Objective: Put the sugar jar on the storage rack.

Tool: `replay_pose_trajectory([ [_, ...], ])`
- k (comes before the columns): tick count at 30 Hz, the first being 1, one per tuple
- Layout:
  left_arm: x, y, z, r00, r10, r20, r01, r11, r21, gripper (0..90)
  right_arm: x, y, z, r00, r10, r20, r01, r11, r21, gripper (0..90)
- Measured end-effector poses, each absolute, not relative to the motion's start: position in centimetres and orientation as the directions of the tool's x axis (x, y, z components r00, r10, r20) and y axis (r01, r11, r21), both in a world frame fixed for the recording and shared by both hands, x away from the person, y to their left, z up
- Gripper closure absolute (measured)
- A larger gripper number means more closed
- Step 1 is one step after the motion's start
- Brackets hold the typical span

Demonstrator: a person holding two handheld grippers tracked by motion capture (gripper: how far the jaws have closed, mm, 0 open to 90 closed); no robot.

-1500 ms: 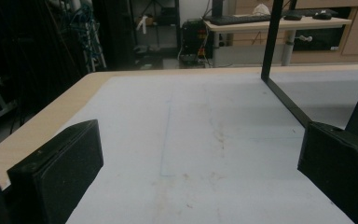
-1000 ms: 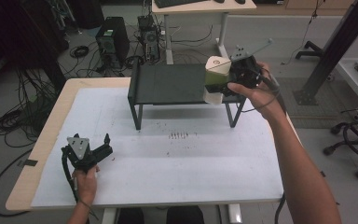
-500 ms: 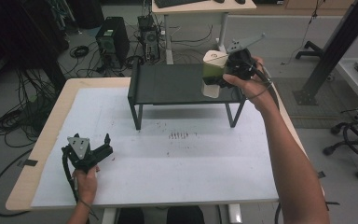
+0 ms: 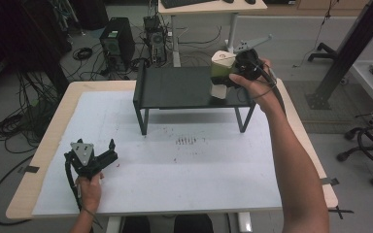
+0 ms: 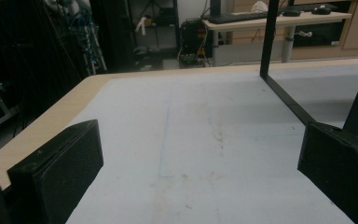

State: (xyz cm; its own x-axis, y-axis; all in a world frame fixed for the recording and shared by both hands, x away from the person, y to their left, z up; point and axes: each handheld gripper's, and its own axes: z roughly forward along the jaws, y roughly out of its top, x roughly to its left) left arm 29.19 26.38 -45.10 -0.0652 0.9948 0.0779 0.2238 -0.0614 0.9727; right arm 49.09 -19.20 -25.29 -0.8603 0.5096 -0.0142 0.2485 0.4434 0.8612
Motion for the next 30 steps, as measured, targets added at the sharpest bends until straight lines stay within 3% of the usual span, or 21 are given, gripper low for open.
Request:
replay_pose_trajectory([
  [30, 29.2, 26.2, -45.1, -0.062, 0.994, 0.089, 0.222, -0.074, 0.972, 0.2, 50.6, -18.9, -27.9, -0.822, 0.569, -0.006, 0.287, 0.424, 0.859, 28.3],
])
